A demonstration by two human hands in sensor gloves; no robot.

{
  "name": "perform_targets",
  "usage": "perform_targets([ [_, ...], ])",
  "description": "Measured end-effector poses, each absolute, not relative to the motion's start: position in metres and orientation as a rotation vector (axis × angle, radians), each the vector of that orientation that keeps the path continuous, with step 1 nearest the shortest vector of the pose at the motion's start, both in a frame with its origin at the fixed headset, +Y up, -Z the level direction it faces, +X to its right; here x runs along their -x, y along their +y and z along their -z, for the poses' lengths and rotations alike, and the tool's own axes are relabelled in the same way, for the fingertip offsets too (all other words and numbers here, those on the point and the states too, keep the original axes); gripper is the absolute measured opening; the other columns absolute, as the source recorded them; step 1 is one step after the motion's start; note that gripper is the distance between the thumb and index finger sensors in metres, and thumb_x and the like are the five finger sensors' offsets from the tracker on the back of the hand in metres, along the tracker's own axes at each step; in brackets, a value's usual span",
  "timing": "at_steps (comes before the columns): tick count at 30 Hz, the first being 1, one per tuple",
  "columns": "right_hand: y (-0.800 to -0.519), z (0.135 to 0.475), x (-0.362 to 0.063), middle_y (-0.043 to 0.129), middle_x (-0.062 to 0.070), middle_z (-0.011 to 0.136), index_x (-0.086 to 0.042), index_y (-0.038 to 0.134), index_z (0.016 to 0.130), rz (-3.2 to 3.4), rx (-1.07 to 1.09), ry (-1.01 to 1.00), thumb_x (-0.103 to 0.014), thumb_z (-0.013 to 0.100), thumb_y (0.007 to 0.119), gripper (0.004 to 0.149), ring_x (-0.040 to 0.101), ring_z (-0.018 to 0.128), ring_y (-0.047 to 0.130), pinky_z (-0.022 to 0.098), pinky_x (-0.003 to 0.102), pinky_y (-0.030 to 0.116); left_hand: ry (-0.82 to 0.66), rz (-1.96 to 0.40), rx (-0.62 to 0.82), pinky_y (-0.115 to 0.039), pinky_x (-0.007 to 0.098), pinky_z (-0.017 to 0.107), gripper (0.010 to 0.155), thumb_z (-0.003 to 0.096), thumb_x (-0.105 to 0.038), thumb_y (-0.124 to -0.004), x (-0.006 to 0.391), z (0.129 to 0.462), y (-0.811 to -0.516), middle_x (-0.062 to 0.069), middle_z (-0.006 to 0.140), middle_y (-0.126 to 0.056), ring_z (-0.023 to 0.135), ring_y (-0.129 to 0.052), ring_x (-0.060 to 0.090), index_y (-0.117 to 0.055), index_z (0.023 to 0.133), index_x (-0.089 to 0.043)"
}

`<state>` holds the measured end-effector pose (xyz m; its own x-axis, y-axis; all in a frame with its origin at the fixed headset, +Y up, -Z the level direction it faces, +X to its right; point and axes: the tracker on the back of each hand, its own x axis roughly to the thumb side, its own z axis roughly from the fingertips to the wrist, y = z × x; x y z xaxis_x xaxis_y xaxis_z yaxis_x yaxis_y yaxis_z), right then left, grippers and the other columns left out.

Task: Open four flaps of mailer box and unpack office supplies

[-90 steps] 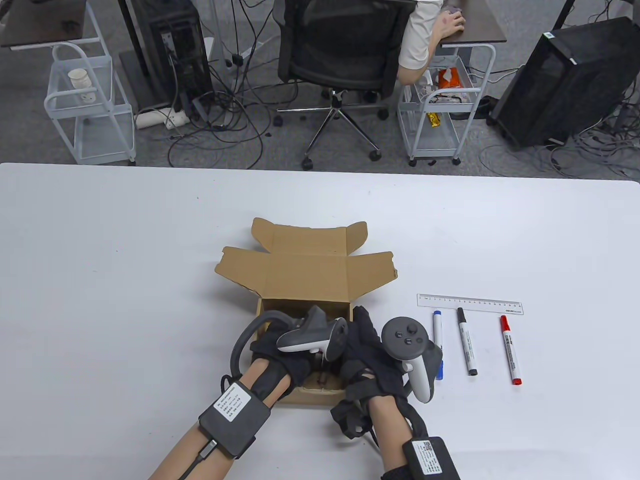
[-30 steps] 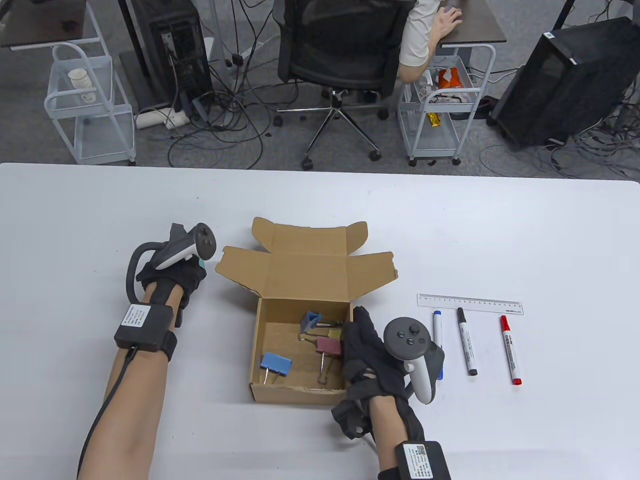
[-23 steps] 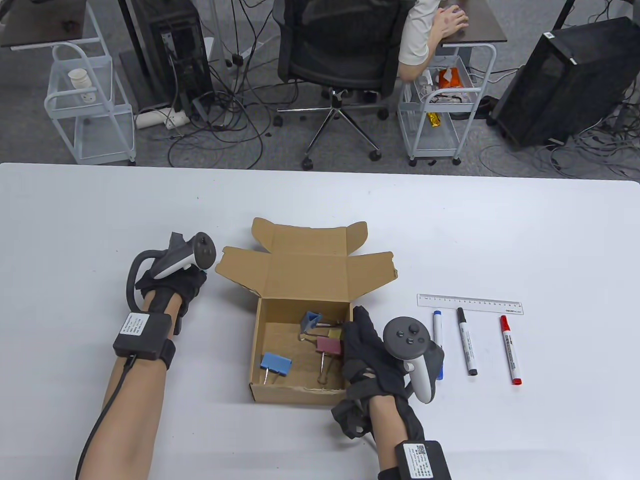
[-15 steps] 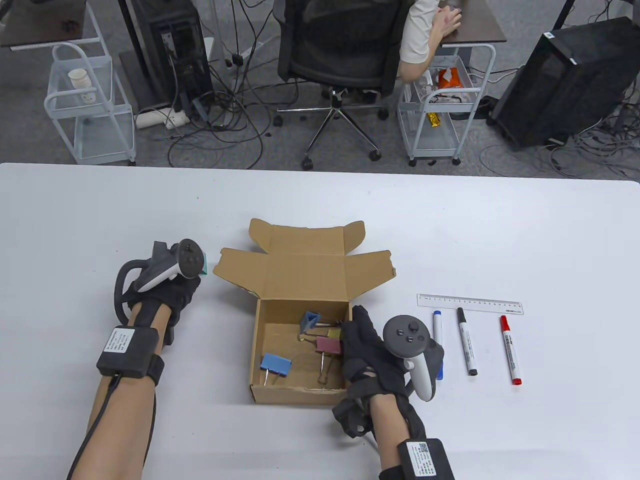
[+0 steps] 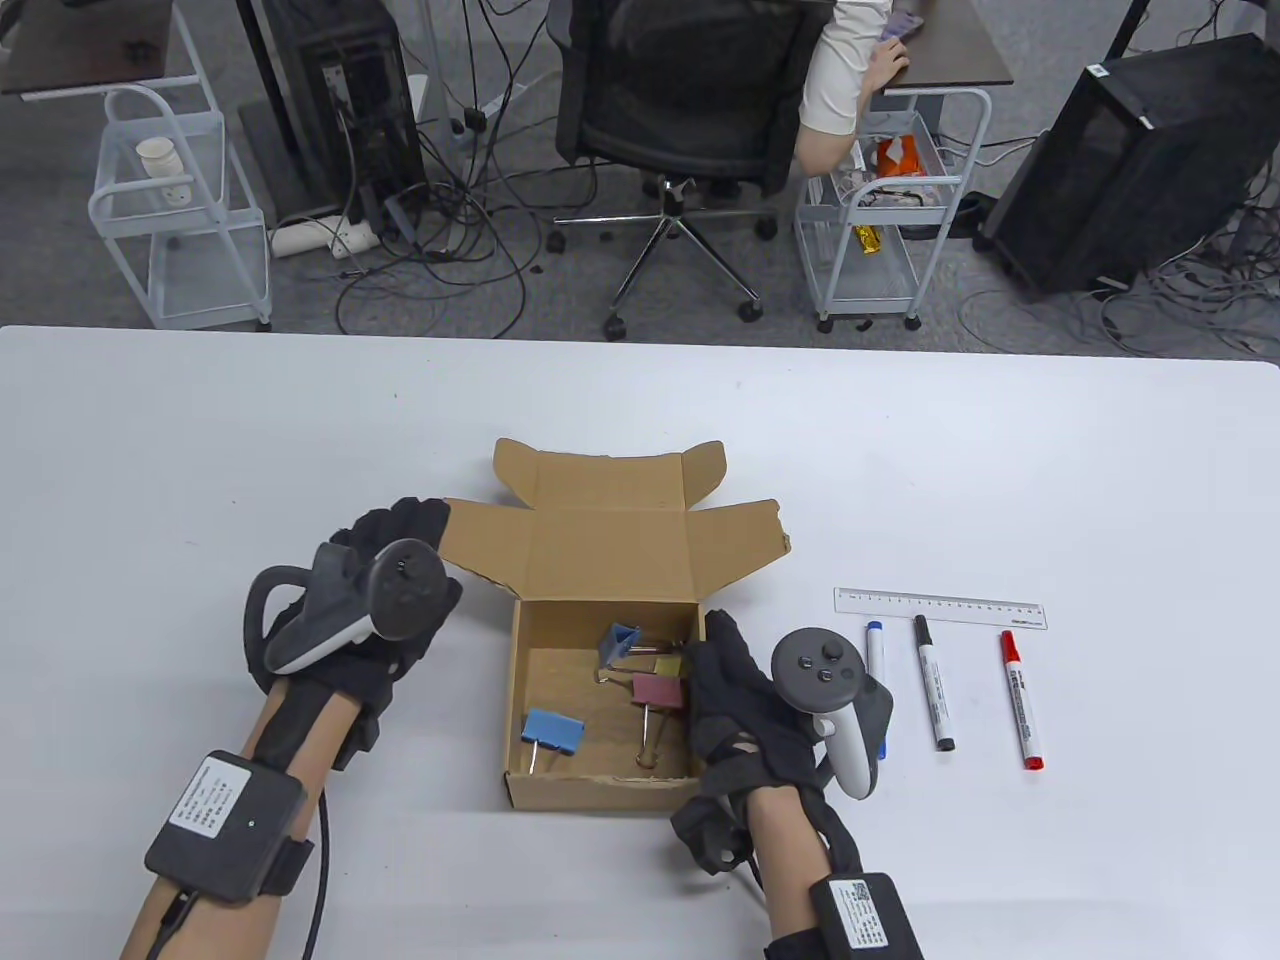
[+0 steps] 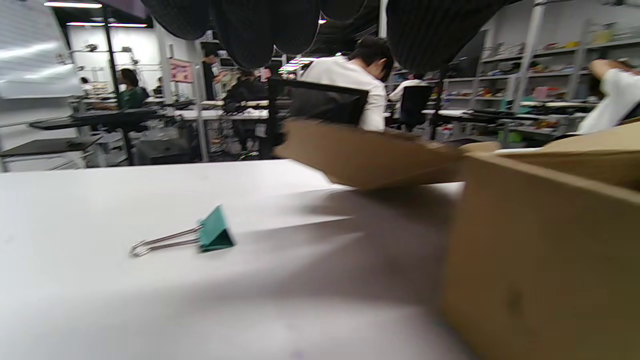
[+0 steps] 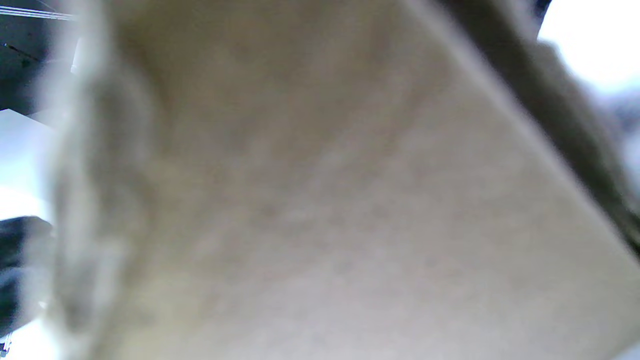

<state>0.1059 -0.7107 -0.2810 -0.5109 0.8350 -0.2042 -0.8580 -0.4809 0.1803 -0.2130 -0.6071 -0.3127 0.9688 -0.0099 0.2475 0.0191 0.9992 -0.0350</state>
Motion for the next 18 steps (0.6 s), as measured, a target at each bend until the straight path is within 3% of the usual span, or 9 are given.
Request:
perform_targets([
  [9,-0.710,0.282,-0.105,0.053,0.032,0.120,-0.007,0.035,0.117,-2.095,0.092,0.317,-0.042,0.065,0.048,0.064,0.058,0.099,0.068,0.070,0.070,0.061,-0.473,0.031,0.164,-0.060,0.056,0.079,0.075,0.0560,-0.050,-0.076,0.122,0.274,-0.603,0.010,0.121,-0.057,0.113,-0.068,0.038,-0.042,0.115,-0.018],
  [18,-0.711,0.281,-0.105,0.052,0.032,0.120,-0.007,0.034,0.118,-2.083,0.090,0.318,-0.042,0.065,0.046,0.064,0.059,0.099,0.068,0.070,0.070,0.061,-0.503,0.186,0.345,-0.062,0.055,0.080,0.080,0.0533,-0.053,-0.081,0.058,0.279,-0.630,0.009,0.121,-0.059,0.113,-0.071,0.035,-0.044,0.115,-0.019],
])
